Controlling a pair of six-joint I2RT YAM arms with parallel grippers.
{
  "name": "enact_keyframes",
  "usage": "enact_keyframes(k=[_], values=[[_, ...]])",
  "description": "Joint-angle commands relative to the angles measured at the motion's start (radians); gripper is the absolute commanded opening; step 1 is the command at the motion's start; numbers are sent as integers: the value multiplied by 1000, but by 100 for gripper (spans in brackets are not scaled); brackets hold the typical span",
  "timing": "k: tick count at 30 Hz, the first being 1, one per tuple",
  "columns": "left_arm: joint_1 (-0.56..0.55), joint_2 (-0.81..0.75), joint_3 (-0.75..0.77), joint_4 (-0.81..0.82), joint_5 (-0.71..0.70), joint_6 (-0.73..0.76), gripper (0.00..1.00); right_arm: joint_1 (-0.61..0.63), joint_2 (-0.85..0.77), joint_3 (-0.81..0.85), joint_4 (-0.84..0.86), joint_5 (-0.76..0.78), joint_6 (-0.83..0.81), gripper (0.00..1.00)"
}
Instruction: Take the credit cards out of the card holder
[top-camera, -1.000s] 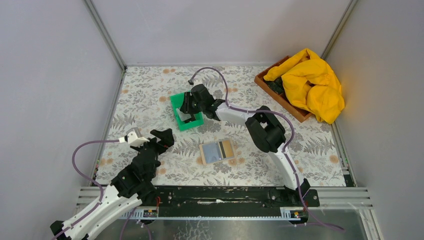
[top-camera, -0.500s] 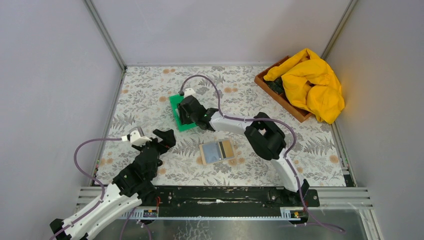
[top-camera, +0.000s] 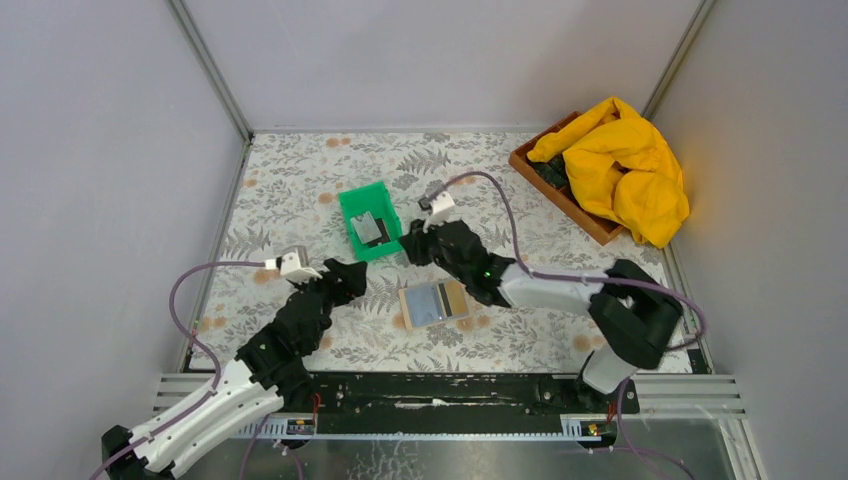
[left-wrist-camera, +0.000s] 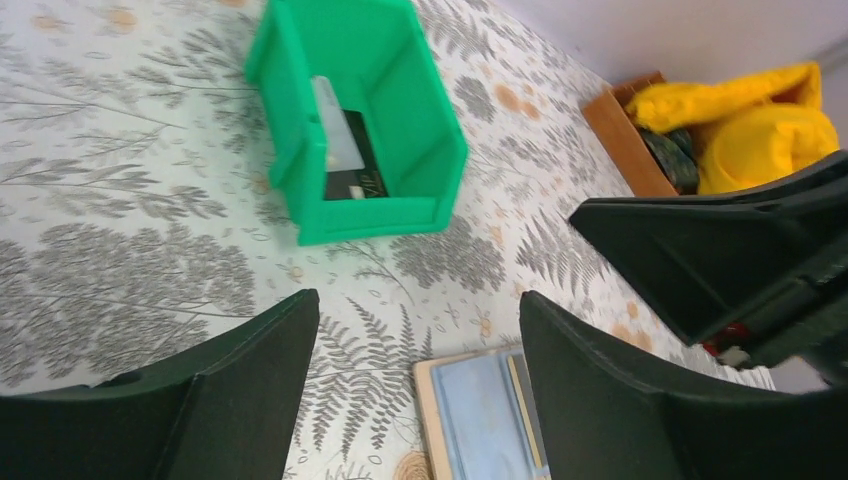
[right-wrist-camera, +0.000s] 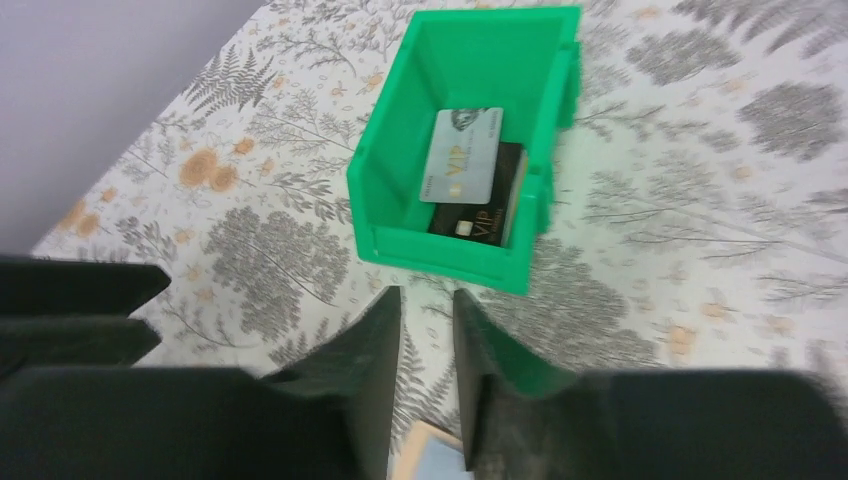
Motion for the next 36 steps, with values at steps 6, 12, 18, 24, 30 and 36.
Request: enact_keyframes(k=[6,12,18,24,30,36], values=[[3,394,119,310,286,29,68,5,-331,-175,-254,112,-117,0],[1,665,173,531,533,7,64,-7,-515,-436,-235,163,-83,0],[-46,735,86,723,582,-131,65,-10,-604,-578,-227,157,-20,0],[-218,857,136,688,471,-154,75,-12,-588,-661,-156,119,-12,0],[-254,962,141,762,461,-211,75,-12,-560,-652,-150,88,-7,0],[-254,989,139,762,431,-214,75,-11,-525,-651,-115,32,2,0]])
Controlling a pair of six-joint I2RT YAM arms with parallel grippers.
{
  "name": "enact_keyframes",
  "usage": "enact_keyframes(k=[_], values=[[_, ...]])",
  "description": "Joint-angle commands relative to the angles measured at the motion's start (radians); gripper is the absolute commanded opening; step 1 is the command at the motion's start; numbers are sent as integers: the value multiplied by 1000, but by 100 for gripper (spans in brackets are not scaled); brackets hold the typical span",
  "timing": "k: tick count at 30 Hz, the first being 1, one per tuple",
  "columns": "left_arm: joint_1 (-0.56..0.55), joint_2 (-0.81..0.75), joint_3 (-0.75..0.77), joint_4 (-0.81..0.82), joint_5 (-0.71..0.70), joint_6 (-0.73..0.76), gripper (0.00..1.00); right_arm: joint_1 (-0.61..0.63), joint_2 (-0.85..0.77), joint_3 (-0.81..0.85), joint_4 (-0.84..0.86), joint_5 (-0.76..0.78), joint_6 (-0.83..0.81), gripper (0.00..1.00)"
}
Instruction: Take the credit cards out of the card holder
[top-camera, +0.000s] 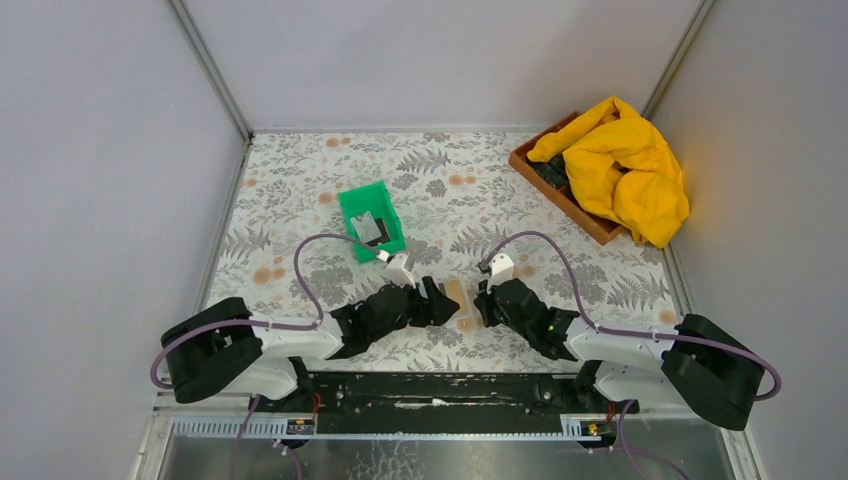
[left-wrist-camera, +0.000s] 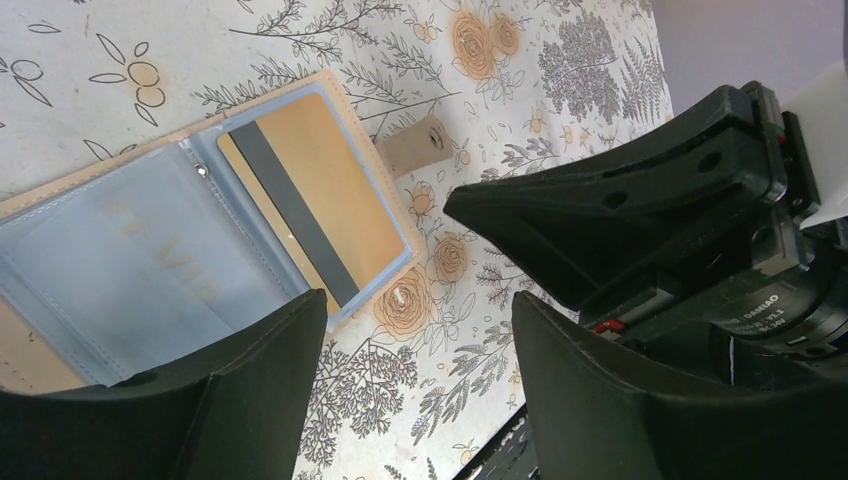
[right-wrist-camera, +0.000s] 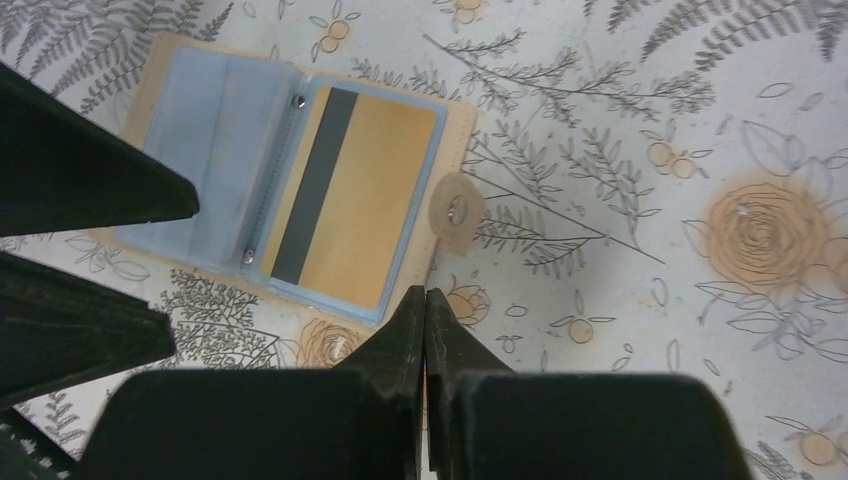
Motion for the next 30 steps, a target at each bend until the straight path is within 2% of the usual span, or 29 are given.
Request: enact_keyframes(k=[1,7,12,20,30], values=[[-5,11,23,82,-55,-16,75,-4,39,24,81,-56,20,0],[0,35,11,127,-76,-11,75,-4,130,59,120,-79,18,0],[20,75,3,172,-42,-25,75,-5,187,92,129,-67,4,0],[53,107,-27,223,-10,-47,75,-5,154,63,179,-46,-8,0],[97,127,-43,256,37,-69,75,-4,223,112,182,-18,-7,0]])
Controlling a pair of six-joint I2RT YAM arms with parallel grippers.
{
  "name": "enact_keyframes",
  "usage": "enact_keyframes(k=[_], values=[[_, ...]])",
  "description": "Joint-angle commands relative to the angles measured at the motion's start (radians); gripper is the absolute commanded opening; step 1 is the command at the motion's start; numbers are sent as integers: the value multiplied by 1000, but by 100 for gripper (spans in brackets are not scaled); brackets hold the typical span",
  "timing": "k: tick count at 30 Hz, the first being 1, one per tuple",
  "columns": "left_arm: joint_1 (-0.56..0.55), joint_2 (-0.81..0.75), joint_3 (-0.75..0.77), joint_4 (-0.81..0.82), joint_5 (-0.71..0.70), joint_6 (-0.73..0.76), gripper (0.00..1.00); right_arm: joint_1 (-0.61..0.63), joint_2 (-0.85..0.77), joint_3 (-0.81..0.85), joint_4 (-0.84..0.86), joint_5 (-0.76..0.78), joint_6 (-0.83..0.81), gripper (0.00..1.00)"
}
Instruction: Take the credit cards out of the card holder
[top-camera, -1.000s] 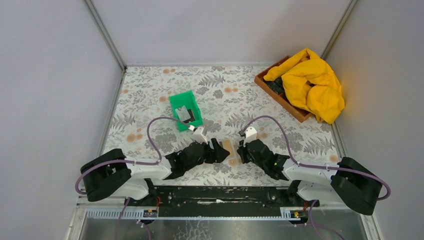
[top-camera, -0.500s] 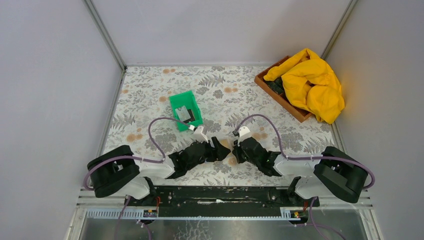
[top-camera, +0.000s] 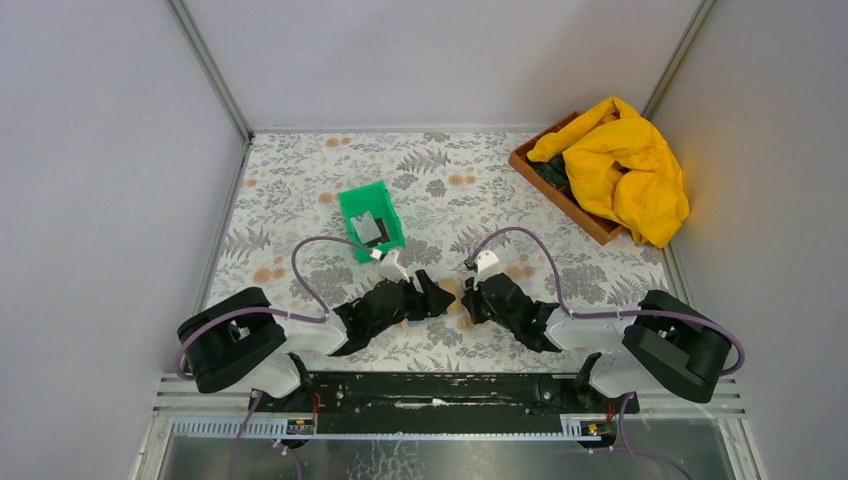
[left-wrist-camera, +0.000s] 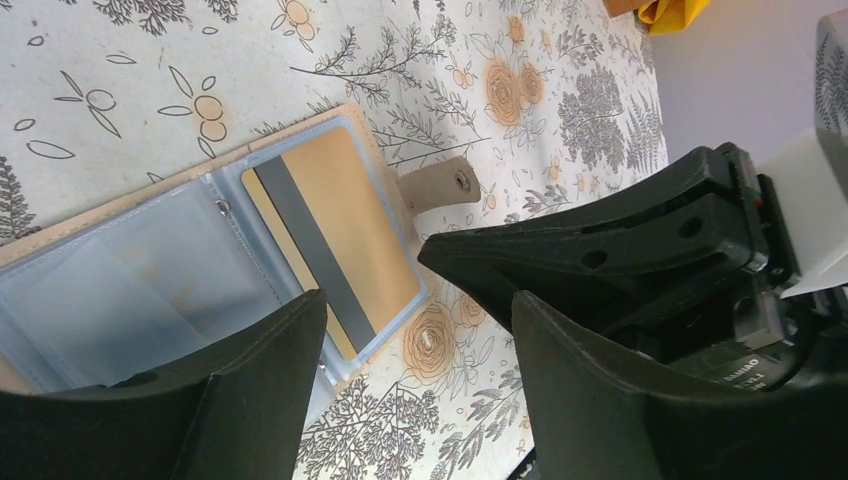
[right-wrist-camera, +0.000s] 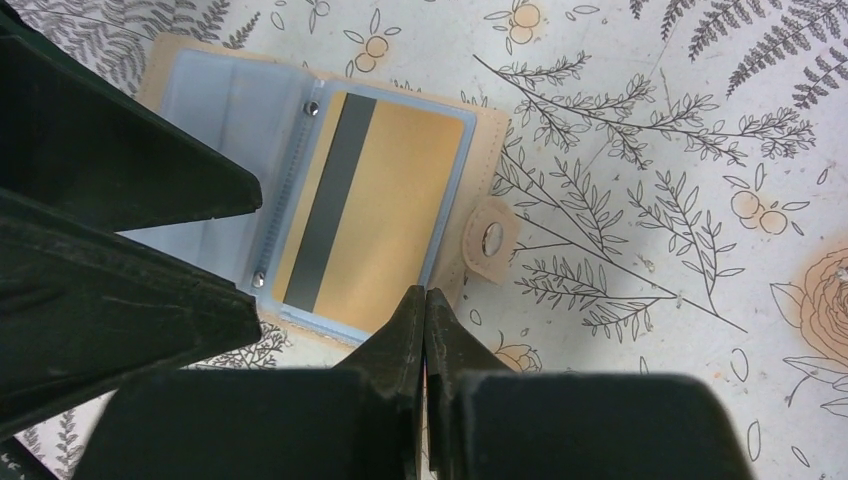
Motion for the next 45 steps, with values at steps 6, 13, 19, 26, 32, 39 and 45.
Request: enact_keyframes(k=[6,13,19,26,32,39,45], values=[[39,55,-2,111,50,-25,75,-5,56,87,33,55,-16,0],[53,73,-17,124,62,-41,75,-13,75,91,38,63,-11,0],[72,102,-33,180,95,-55,75,-17,143,119,19,18,2,0],[83,112,-48,206,113,-60,75,-31,159,126,7,-28,30,0],[91,114,-52,213,120,-62,75,-57,155,118,8,-78,53,0],[101,181,-93,426,157,-105,65,-64,155,114,11,-103,63,0],[122,299,-142,667,190,-179,54,-68,166,112,12,-122,70,0]])
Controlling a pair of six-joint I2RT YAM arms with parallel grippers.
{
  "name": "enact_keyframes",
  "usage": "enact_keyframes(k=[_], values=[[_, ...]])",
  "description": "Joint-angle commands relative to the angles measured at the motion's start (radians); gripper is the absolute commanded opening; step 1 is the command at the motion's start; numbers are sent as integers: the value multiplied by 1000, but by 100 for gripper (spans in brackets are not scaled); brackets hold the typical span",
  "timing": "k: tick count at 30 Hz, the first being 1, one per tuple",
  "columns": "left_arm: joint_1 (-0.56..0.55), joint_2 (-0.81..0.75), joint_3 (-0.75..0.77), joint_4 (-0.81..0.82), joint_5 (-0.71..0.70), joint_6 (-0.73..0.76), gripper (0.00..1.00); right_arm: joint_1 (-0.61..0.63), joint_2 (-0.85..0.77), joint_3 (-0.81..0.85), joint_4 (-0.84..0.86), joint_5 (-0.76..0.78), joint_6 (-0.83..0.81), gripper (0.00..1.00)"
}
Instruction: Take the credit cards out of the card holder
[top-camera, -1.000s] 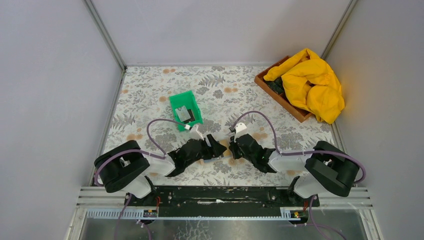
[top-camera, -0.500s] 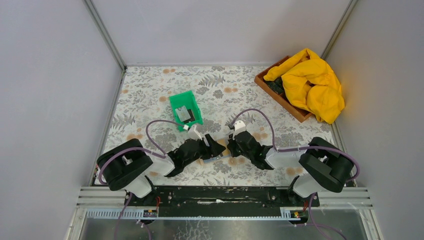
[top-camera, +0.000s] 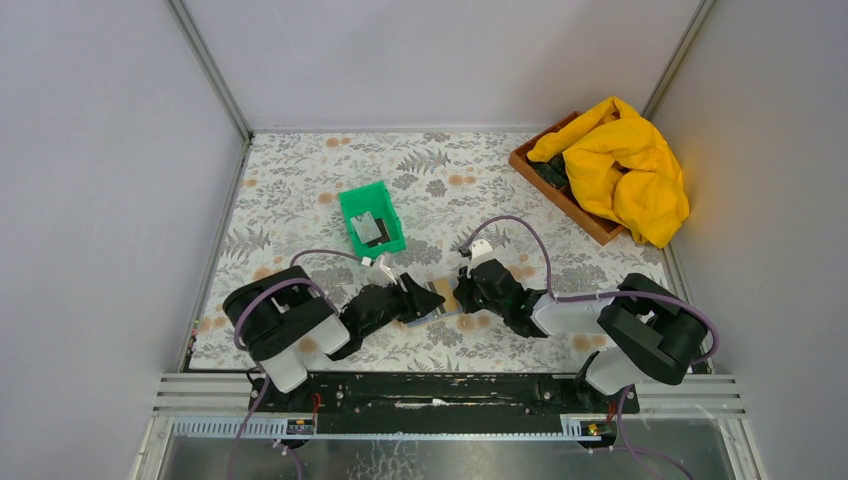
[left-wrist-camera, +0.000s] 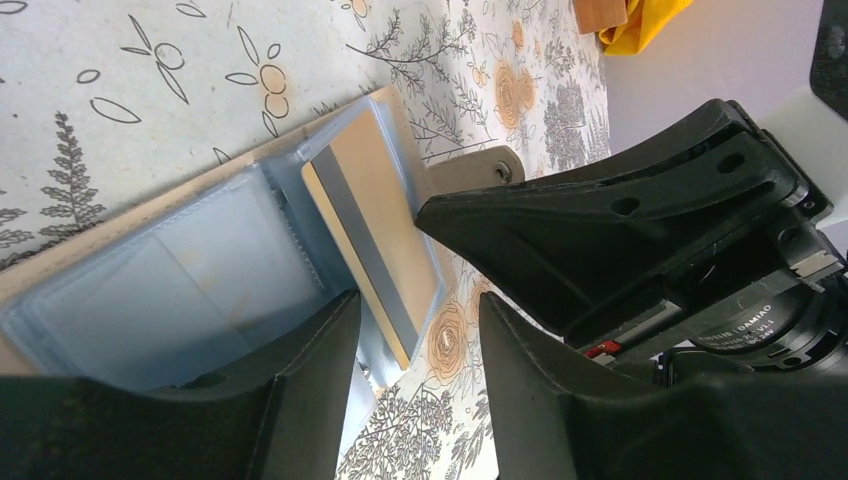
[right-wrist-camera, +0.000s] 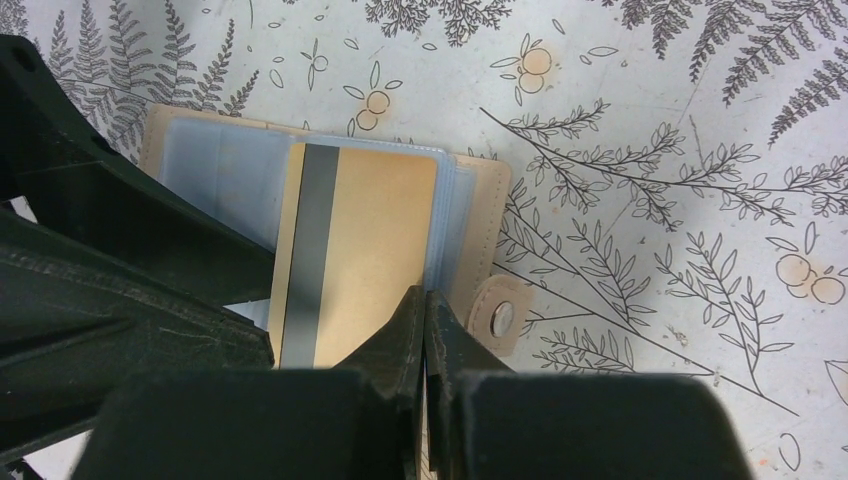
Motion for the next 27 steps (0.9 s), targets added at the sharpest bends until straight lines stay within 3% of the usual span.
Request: enact_keyframes(k=[1,8,13,19,27], values=[[15,74,-21,258,41,-59,54,-5,23,10,3,-45,18,0],[25,136,-42,381,34,-93,44,-7,32,11,3,-55,21,0],[27,175,-34,418,30,-101,42,-7,45,14,5,-67,25,0],[27,204,-17,417,17,-107,43,-9,49,13,3,-70,26,0],[27,241,22,414,20,-110,53,-10,52,11,0,-74,29,0]])
